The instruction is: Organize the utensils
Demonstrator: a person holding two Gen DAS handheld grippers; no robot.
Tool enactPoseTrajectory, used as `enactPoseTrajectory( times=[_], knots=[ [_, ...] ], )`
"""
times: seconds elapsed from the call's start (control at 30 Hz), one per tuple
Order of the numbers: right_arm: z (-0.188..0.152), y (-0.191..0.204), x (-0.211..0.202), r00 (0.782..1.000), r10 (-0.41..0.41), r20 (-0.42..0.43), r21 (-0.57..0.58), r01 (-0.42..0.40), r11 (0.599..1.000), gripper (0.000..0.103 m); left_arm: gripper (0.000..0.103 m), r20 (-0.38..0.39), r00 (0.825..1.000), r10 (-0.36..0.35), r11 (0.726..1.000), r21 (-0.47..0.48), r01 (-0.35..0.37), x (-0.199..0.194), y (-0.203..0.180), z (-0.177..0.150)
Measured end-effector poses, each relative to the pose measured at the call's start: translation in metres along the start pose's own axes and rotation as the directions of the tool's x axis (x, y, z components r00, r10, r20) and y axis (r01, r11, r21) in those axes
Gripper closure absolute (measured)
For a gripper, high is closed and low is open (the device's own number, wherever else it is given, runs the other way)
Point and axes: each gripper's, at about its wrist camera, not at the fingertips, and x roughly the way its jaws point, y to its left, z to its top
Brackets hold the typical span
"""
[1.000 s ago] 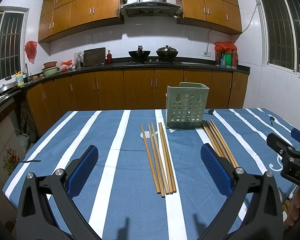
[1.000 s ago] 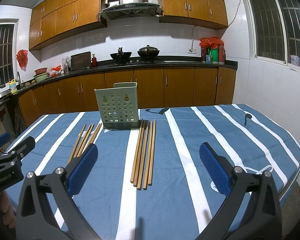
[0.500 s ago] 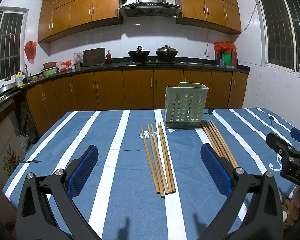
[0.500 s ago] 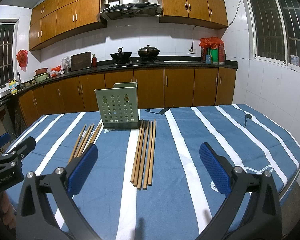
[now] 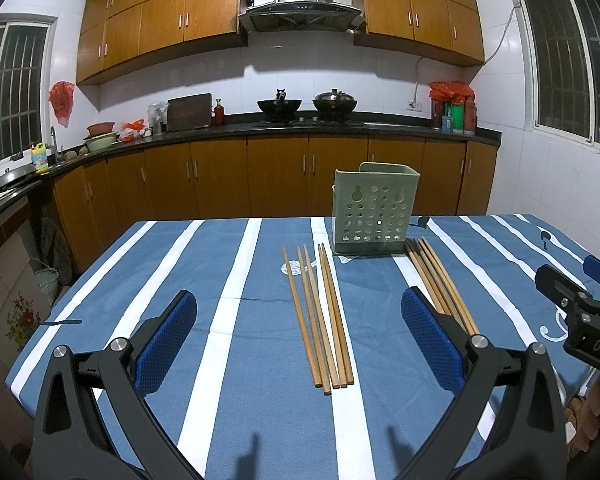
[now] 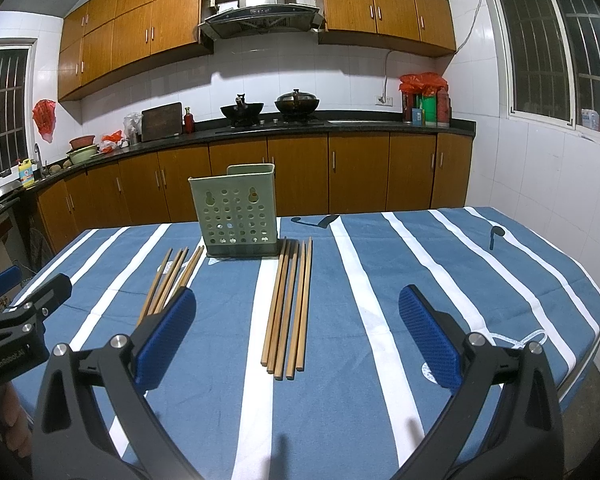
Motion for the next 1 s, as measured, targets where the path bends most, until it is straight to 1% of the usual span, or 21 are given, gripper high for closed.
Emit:
enactPoseTrajectory(
  times=[0.1,0.2,0.23,0.33,0.4,0.43,0.47,0.5,0.53,0.6,0.63,0.67,0.7,0.73,0.8,0.83,0.9,1.0],
  knots=[
    [0.000,0.000,0.003,1.000,0.001,-0.009,0.000,-0.001,1.000,0.004,0.002,-0.012,1.000,0.008,1.000,-0.002,-0.008,0.002,-0.004,0.001],
    [0.000,-0.004,0.008,0.999,0.015,-0.034,0.018,-0.014,1.000,0.004,0.002,-0.039,0.999,0.008,1.000,-0.015,-0.009,0.013,0.009,-0.003],
    [0.000,-0.005,0.017,0.999,0.016,-0.042,0.024,-0.015,1.000,0.004,0.002,-0.063,0.998,0.008,0.999,-0.031,-0.010,0.020,0.015,-0.004],
    [-0.003,-0.013,0.033,0.996,0.010,-0.091,0.048,-0.006,0.999,0.004,0.002,-0.112,0.993,0.026,0.998,-0.056,-0.033,0.036,0.028,-0.005],
    [-0.006,-0.019,0.052,0.989,-0.004,-0.149,0.069,0.015,0.998,0.004,0.002,-0.150,0.987,0.055,0.997,-0.050,-0.063,0.050,0.035,-0.007],
    [-0.006,-0.020,0.056,0.987,-0.009,-0.163,0.075,0.021,0.997,0.004,0.003,-0.165,0.984,0.069,0.996,-0.043,-0.077,0.057,0.037,-0.007],
    [-0.007,-0.023,0.066,0.981,-0.011,-0.192,0.088,0.028,0.996,0.004,0.008,-0.184,0.980,0.081,0.995,-0.035,-0.089,0.064,0.040,-0.008],
    [-0.008,-0.025,0.075,0.976,-0.011,-0.219,0.097,0.033,0.995,0.007,0.013,-0.204,0.975,0.086,0.995,-0.032,-0.094,0.071,0.042,-0.009],
    [-0.010,-0.027,0.084,0.969,-0.007,-0.245,0.102,0.033,0.994,0.011,0.015,-0.221,0.971,0.087,0.995,-0.031,-0.096,0.076,0.044,-0.010],
    [-0.012,-0.029,0.099,0.958,0.007,-0.287,0.106,0.025,0.994,0.031,0.027,-0.254,0.964,0.082,0.995,-0.036,-0.094,0.088,0.047,-0.012],
    [-0.013,-0.029,0.108,0.951,0.014,-0.308,0.107,0.021,0.994,0.036,0.029,-0.277,0.958,0.068,0.996,-0.044,-0.083,0.095,0.049,-0.014],
    [-0.014,-0.029,0.117,0.943,0.024,-0.332,0.111,0.014,0.994,0.046,0.034,-0.295,0.954,0.055,0.996,-0.052,-0.073,0.100,0.049,-0.015],
    [-0.015,-0.030,0.123,0.937,0.037,-0.347,0.118,0.005,0.993,0.051,0.038,-0.315,0.948,0.035,0.996,-0.062,-0.057,0.105,0.050,-0.017],
    [-0.015,-0.030,0.130,0.931,0.045,-0.361,0.123,0.000,0.992,0.054,0.040,-0.326,0.945,0.024,0.997,-0.066,-0.048,0.108,0.050,-0.017],
    [-0.017,-0.026,0.144,0.920,0.056,-0.388,0.122,-0.009,0.992,0.065,0.046,-0.342,0.940,0.005,0.997,-0.068,-0.030,0.114,0.050,-0.018],
    [-0.018,-0.026,0.147,0.917,0.057,-0.395,0.120,-0.010,0.993,0.067,0.047,-0.349,0.937,-0.003,0.998,-0.064,-0.020,0.116,0.049,-0.018],
    [-0.020,-0.025,0.155,0.903,0.068,-0.423,0.118,-0.019,0.993,0.074,0.050,-0.358,0.934,-0.015,0.998,-0.057,-0.006,0.119,0.047,-0.019],
    [-0.026,-0.022,0.166,0.883,0.080,-0.462,0.118,-0.028,0.993,0.082,0.053,-0.374,0.927,-0.033,0.998,-0.055,0.013,0.127,0.043,-0.019]
  ],
)
